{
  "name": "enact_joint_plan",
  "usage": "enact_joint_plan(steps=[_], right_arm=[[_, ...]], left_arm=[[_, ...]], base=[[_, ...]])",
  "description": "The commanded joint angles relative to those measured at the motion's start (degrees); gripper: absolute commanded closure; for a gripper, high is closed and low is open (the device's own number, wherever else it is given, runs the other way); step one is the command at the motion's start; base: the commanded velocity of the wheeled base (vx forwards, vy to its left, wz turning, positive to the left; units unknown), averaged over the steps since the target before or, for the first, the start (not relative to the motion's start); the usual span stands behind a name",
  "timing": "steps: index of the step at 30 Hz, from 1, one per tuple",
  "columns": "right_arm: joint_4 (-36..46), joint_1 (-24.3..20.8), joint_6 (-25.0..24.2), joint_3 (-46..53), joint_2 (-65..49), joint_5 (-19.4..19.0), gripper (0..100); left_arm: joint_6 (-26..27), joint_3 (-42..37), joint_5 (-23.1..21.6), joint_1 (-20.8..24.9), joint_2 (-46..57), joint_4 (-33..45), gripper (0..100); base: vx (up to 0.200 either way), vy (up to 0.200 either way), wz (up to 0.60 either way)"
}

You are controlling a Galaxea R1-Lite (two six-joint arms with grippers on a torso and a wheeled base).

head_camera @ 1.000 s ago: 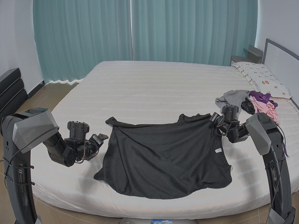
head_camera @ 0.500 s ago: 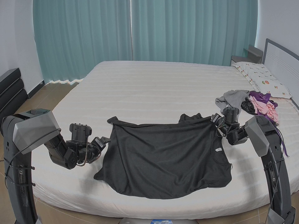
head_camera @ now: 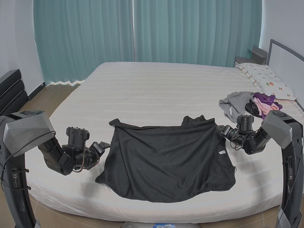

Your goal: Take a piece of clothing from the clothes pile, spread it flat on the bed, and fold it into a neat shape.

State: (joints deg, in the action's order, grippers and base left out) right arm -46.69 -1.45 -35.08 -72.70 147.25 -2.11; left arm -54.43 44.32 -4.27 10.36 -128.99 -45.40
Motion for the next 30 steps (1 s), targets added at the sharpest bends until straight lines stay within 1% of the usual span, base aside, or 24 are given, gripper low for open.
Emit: enact_joint_plan(steps=[1,4,5,6,8,12,16,17,19,20,21,22,28,30], right_arm=[[-9.0,0.4,-0.2,24.1,-17.3,-6.8,0],[-12.9,0.0,-0.2,31.3,-19.5,-7.4,0],[-12.9,0.0,-0.2,31.3,-19.5,-7.4,0],[-15.6,-0.3,-0.2,36.5,-21.3,-7.4,0],[-16.9,-0.3,-0.9,40.1,-22.6,-7.5,0],[-17.7,-1.4,-6.7,45.8,-24.8,-7.3,0],[-18.4,-1.2,-9.3,51.2,-26.4,-7.6,0],[-18.4,-1.2,-9.3,51.2,-26.4,-7.6,0],[-21.0,-1.4,-11.7,54.0,-26.0,-8.9,0],[-21.5,-1.4,-12.0,54.3,-25.9,-9.1,0],[-23.5,-1.4,-13.6,55.4,-25.3,-10.4,0],[-24.2,-1.4,-14.0,56.0,-25.0,-10.7,0],[-26.4,-1.4,-14.5,58.6,-23.7,-11.7,0],[-26.6,-1.4,-14.5,58.8,-23.3,-12.0,0]], left_arm=[[-0.1,-8.3,-1.4,0.0,6.2,-0.1,0],[-0.2,-11.4,-2.2,0.0,6.6,-2.1,0],[-0.2,-11.4,-2.2,0.0,6.6,-2.1,0],[-0.2,-13.9,-2.3,0.0,6.6,-5.1,0],[-0.3,-15.6,-2.3,0.1,6.6,-7.3,0],[-0.3,-18.0,-2.3,0.5,6.6,-9.3,0],[-0.2,-19.2,-2.4,0.5,6.6,-9.6,0],[-0.2,-19.2,-2.4,0.5,6.6,-9.6,0],[-0.2,-19.0,-2.6,0.5,6.5,-9.6,0],[-0.2,-19.1,-2.7,0.6,6.5,-9.6,0],[-0.2,-19.4,-3.6,0.8,6.5,-9.6,0],[-0.2,-19.8,-4.1,1.0,6.5,-9.6,0],[-0.3,-22.1,-5.7,1.2,6.7,-9.6,0],[-0.3,-22.1,-5.7,1.2,6.7,-9.6,0]], base=[[0.0,0.0,0.0],[0.0,0.0,0.0],[0.0,0.0,0.0],[0.0,0.0,0.0],[0.0,0.0,0.0],[0.0,0.0,0.0],[0.0,0.0,0.0],[-0.2,0.0,0.0],[-0.2,0.0,0.0],[-0.2,0.0,0.0],[-0.2,0.0,0.0],[-0.2,0.0,0.0],[-0.2,0.0,0.0],[0.0,0.0,0.0]])
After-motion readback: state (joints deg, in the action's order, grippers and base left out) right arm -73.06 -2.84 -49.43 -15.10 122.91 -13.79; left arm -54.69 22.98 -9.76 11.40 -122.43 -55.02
